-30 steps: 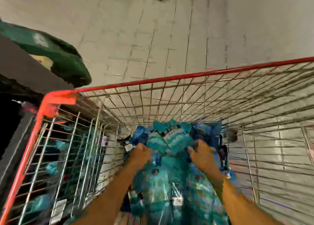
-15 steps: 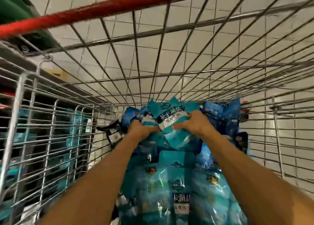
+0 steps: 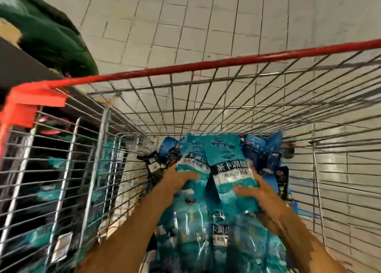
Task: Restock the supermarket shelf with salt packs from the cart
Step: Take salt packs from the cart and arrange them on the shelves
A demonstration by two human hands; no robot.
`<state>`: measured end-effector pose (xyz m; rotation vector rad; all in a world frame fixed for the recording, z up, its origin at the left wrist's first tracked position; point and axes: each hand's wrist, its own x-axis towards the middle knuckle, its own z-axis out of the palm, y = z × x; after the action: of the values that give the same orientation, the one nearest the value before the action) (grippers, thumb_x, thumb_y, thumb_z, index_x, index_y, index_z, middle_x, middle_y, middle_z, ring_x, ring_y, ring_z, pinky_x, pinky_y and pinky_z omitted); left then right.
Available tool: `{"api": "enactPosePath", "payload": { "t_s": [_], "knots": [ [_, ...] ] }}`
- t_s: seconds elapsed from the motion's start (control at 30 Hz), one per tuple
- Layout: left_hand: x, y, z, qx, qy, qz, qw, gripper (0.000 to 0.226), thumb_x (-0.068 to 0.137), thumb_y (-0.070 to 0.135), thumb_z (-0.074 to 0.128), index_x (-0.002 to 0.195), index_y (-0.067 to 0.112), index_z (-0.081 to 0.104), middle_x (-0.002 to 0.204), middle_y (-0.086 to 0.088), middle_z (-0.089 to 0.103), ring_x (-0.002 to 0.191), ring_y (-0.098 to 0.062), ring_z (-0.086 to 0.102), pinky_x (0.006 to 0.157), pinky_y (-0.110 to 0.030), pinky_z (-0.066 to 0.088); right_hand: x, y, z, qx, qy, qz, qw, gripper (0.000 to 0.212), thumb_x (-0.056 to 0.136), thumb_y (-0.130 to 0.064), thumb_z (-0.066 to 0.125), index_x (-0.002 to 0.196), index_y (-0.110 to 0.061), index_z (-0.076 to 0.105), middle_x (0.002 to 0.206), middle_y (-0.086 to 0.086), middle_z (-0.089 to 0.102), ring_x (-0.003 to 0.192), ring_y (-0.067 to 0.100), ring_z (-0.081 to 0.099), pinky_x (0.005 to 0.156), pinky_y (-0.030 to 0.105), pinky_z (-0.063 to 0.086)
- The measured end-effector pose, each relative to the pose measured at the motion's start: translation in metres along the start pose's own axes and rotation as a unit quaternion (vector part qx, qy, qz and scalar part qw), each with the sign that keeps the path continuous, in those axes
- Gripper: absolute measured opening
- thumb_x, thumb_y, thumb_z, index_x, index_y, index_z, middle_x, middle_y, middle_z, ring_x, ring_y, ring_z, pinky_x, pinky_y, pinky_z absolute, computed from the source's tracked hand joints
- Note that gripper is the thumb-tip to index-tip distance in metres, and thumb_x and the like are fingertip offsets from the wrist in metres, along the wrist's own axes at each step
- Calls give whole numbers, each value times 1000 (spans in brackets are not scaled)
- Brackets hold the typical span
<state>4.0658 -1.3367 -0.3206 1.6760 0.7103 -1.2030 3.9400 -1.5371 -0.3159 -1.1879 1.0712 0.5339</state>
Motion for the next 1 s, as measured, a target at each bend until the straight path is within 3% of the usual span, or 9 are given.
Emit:
{"api": "enactPosePath", "payload": {
  "t_s": [0.07, 0.17, 0.23, 0.37, 0.43, 0.53, 0.67, 0.87, 1.0],
  "knots": [
    [-36, -4, -10, -42, -8, 16, 999, 60, 80, 2, 77, 131, 3, 45, 112, -18, 63, 87, -27, 71, 69, -36, 59, -31, 11, -6, 14, -6, 3, 1000, 135, 38, -25, 94, 155, -27, 26, 150, 8, 45, 129, 32, 50, 105, 44, 38],
    [-98, -11, -23, -106, -15, 47, 993, 63, 82, 3, 76, 134, 16, 43, 101, 0, 55, 61, -8, 63, 44, -25, 51, -80, 14, -2, 93, 24, -10, 995, 99, 67, -16, 82, 151, -30, 32, 151, 11, 44, 114, 29, 61, 92, 44, 55],
    [-135, -20, -35, -127, -3, 97, 987, 71, 83, 12, 77, 144, 15, 40, 117, 0, 48, 80, -9, 58, 57, -19, 49, -112, 17, 6, 164, 31, -5, 986, 92, 63, -14, 80, 142, -41, 42, 142, 7, 52, 91, 23, 68, 59, 35, 60],
    [-219, -42, -67, -197, 44, 143, 969, 72, 75, 33, 82, 138, 16, 52, 143, -20, 49, 125, -41, 52, 105, -58, 42, -187, 8, 26, 186, -30, -71, 980, 77, 39, -15, 84, 106, -49, 67, 118, -2, 71, 102, 26, 69, 70, 56, 57],
    [-264, -59, -89, -233, 49, 167, 957, 63, 59, 50, 82, 119, 39, 64, 133, -10, 59, 114, -37, 60, 99, -63, 45, -227, 0, 40, 188, -80, -133, 970, 72, 42, -1, 80, 101, -40, 69, 97, -3, 77, 81, 23, 75, 55, 45, 60],
    [-339, -91, -128, -276, 22, 212, 937, 95, 36, 65, 91, 122, 60, 51, 119, 15, 65, 108, -20, 67, 87, -53, 56, -276, -10, 67, 123, -122, -197, 965, 107, 34, 0, 94, 130, -28, 58, 121, 2, 71, 109, 30, 68, 73, 34, 62],
    [-416, -133, -173, -278, 44, 333, 900, 92, 61, 41, 87, 143, 38, 44, 143, 7, 53, 114, 3, 61, 91, -25, 54, -335, -12, 114, 91, -158, -234, 955, 91, 44, -14, 92, 129, -25, 61, 129, 9, 66, 115, 29, 65, 82, 37, 60],
    [-498, -179, -232, -338, 130, 422, 831, 110, 44, 44, 97, 141, 44, 43, 139, 28, 47, 134, -6, 42, 114, -38, 32, -404, -16, 193, 52, -205, -294, 932, 77, 51, -34, 81, 125, -23, 64, 104, 0, 77, 93, 19, 74, 63, 30, 61],
    [-536, -194, -260, -349, 183, 458, 797, 110, 46, 61, 90, 143, 38, 43, 144, 11, 51, 131, -18, 51, 112, -49, 39, -454, -33, 244, 32, -336, -295, 894, 44, 62, -18, 79, 104, -27, 73, 107, 14, 75, 89, 35, 74, 63, 43, 60]
  ]
}}
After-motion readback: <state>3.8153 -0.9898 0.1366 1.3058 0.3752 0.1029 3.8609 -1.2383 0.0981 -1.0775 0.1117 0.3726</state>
